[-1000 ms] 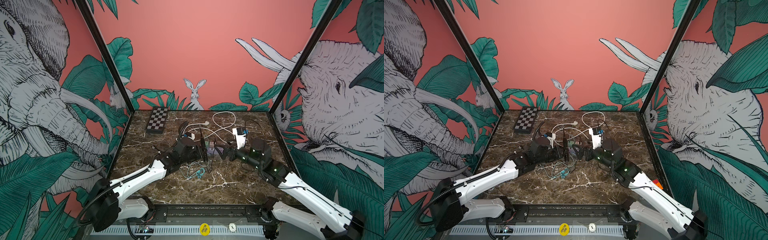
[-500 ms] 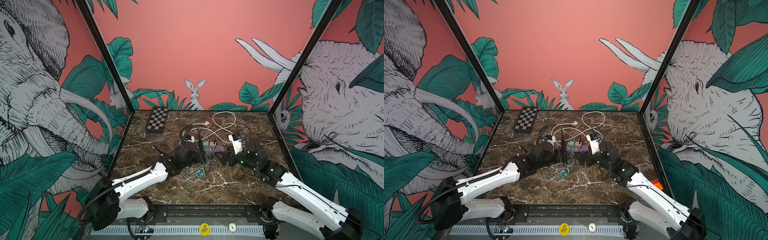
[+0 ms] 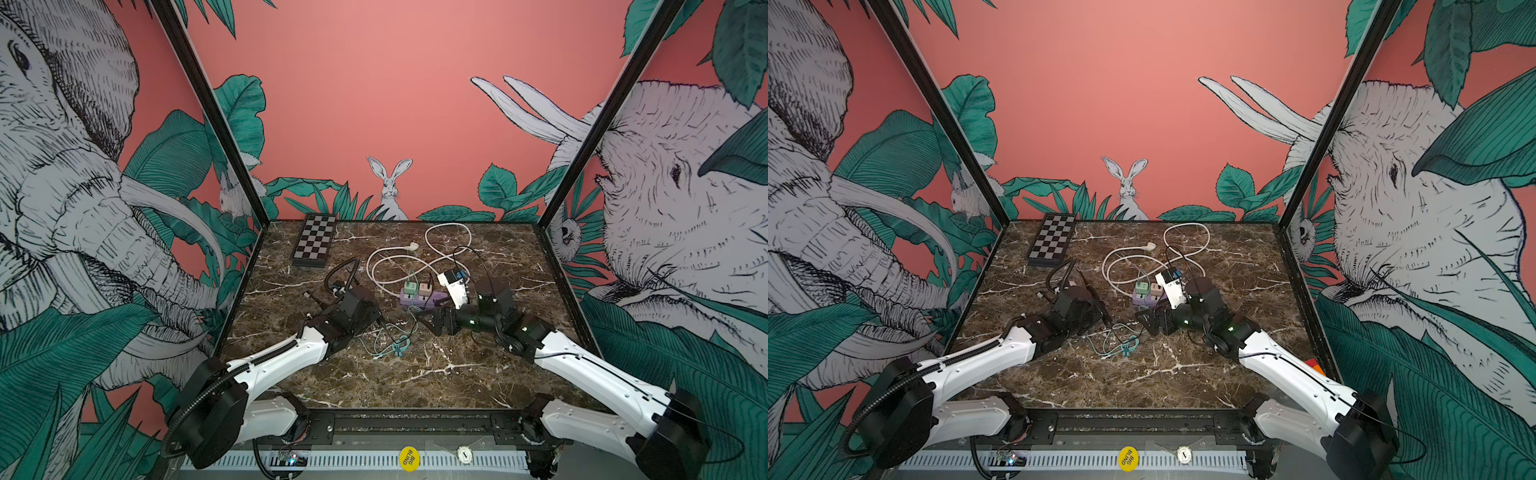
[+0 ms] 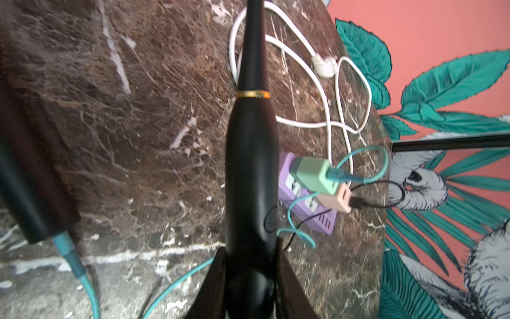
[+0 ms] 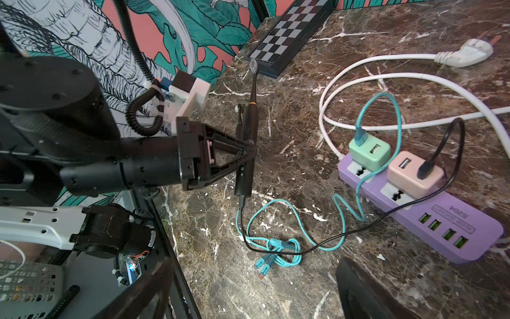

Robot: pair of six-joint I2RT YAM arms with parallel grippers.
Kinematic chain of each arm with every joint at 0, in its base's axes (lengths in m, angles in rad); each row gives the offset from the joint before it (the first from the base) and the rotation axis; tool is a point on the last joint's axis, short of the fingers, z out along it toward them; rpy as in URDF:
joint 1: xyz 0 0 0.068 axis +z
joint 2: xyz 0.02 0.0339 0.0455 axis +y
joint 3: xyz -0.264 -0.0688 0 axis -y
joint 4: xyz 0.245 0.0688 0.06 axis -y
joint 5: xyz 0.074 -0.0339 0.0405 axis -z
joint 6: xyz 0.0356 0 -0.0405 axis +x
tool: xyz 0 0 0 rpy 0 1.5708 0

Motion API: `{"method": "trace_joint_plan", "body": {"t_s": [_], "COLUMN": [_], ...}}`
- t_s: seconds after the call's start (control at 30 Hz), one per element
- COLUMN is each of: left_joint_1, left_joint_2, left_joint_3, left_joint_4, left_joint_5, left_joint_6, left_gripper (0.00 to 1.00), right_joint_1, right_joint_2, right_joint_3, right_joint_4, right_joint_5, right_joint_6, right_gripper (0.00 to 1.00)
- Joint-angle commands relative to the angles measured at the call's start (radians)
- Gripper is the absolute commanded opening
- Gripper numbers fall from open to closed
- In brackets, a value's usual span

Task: Charge the electric toothbrush
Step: Place the electric toothbrush at the center of the board.

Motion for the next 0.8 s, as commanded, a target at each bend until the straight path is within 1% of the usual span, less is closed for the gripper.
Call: {"method": "trace_joint_plan", "body": {"t_s": [0.0, 0.13, 0.2, 0.27, 0.37, 0.47, 0.6, 0.77], "left_joint_1": [0.059, 0.121, 0.142, 0.157, 0.160, 0.162, 0.162, 0.166], "left_joint_2": [0.044, 0.105, 0.128, 0.158, 0.203, 0.234, 0.243, 0.257], "left_joint_3": [-0.015, -0.005, -0.009, 0.000, 0.014, 0.032, 0.039, 0.026], "left_joint_4": [0.083, 0.101, 0.097, 0.098, 0.099, 0.054, 0.003, -0.003], "left_joint_5": [0.058, 0.102, 0.112, 0.138, 0.174, 0.182, 0.175, 0.195], "left_joint_6": [-0.028, -0.014, -0.028, -0.018, -0.019, -0.016, -0.004, 0.000], "left_gripper": [0.00, 0.00, 0.00, 0.00, 0.00, 0.00, 0.00, 0.00], "right_joint_1": [0.000, 0.000, 0.002, 0.002, 0.003, 0.004, 0.008, 0.009], "right_joint_2": [0.007, 0.020, 0.024, 0.028, 0.035, 0.049, 0.054, 0.057], "right_joint_3": [-0.005, -0.007, -0.007, -0.006, -0.010, -0.010, -0.012, -0.016], "right_joint_4": [0.069, 0.080, 0.084, 0.086, 0.092, 0.107, 0.114, 0.119], "right_joint_5": [-0.042, -0.052, -0.057, -0.064, -0.065, -0.076, -0.079, -0.076], "right_joint_6": [0.022, 0.031, 0.034, 0.035, 0.039, 0.045, 0.049, 0.048], "right_gripper": [0.91, 0.92, 0.92, 0.92, 0.92, 0.92, 0.93, 0.93]}}
